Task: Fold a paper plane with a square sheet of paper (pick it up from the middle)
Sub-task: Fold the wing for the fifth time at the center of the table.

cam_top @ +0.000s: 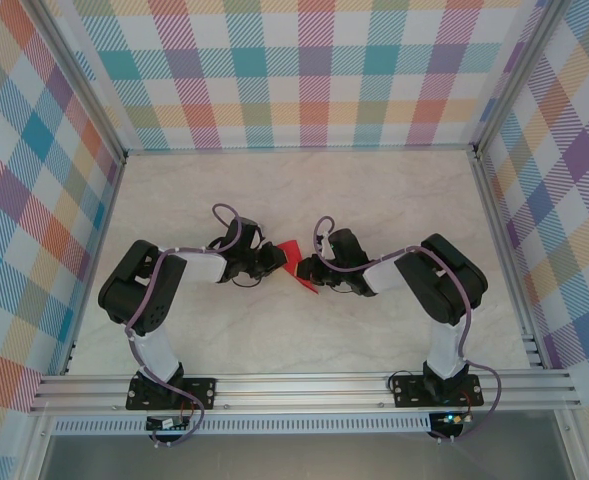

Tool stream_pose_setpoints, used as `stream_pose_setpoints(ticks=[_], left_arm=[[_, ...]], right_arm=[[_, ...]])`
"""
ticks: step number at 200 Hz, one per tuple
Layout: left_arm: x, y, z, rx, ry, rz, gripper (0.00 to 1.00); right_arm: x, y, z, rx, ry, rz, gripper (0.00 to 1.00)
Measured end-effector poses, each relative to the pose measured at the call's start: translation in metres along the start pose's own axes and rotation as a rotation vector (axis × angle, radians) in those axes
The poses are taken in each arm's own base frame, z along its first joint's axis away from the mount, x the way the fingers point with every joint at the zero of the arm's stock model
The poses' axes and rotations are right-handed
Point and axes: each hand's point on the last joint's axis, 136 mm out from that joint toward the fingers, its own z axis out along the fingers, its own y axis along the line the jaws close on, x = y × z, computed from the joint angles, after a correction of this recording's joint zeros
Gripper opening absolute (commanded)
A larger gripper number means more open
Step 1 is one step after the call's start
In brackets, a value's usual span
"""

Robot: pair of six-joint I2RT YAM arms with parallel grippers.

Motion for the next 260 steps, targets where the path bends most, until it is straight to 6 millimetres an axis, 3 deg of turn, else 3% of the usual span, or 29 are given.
stream_pose_setpoints(ticks=[46, 105, 175, 260], left_arm=[[-0.004, -0.007, 0.0, 0.029, -0.013, 0.017, 0.23], [-0.006, -0.013, -0.004, 0.047, -0.029, 0.028, 0.25], [-0.007, -0.02, -0.009, 0.066, -0.036, 0.047, 0.21], [-0.005, -0.033, -0.002, 0.096, -0.006, 0.083, 0.18]], right_arm=[[-0.002, -0.002, -0.002, -0.008, -0.033, 0.034, 0.09], [-0.005, 0.002, -0.007, -0.025, -0.05, 0.011, 0.23], [-0.008, 0.001, -0.005, 0.017, -0.014, -0.055, 0.24], [-0.007, -0.005, -0.015, 0.101, 0.004, -0.124, 0.26]])
